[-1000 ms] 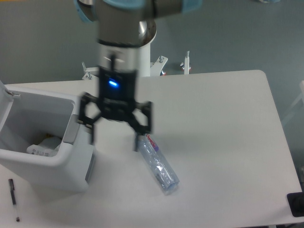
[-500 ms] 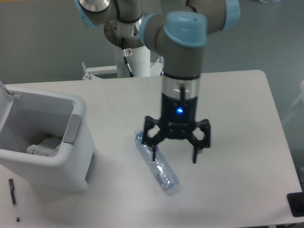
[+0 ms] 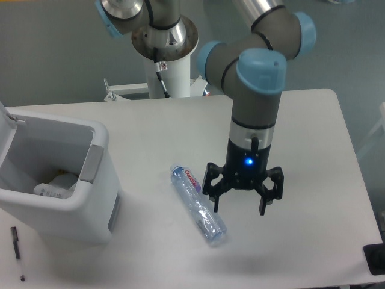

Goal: Place the trash in the trash can
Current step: 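Move the open gripper back over the clear water bottle, then rotate the gripper and lower it onto the bottle's cap end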

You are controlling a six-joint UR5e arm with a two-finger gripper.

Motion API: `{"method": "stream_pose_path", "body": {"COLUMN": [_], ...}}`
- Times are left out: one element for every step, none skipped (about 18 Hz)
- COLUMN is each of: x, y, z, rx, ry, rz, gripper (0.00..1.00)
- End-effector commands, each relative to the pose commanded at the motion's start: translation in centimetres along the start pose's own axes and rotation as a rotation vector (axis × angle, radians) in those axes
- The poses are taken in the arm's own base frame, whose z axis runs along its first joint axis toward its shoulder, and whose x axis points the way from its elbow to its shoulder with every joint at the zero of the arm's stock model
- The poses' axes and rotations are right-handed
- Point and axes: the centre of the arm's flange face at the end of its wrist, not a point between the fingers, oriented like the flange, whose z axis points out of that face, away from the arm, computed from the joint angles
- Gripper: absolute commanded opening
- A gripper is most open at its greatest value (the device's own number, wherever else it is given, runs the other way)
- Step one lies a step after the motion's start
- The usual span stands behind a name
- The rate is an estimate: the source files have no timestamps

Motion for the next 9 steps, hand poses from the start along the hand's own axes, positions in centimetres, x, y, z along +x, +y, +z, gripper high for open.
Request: {"method": "stream_pose_path", "body": {"x": [-0.1, -0.1, 0.1, 0.1, 0.0, 0.6, 1.0, 1.1, 1.0], "y": [0.2, 0.4, 0.8, 1.7, 2.1, 2.2, 2.2, 2.1, 2.4], "z": [0.6, 1.0, 1.8, 3.0, 4.0, 5.2, 6.1, 6.9, 7.9], "rx": [-0.011, -0.022, -0.043, -0.082, -0.121, -0.159, -0.191, -0.218, -0.253], "ry": [0.005, 0.01, 0.013, 0.002, -0.025, -0.045, -0.057, -0.061, -0.058], "rz": [-0.007, -0.015, -0.021, -0.03, -0.046, -0.064, -0.08, -0.103, -0.127], "gripper": [1.0, 1.0, 1.0, 1.0, 1.0, 1.0, 1.0, 1.0, 1.0]}}
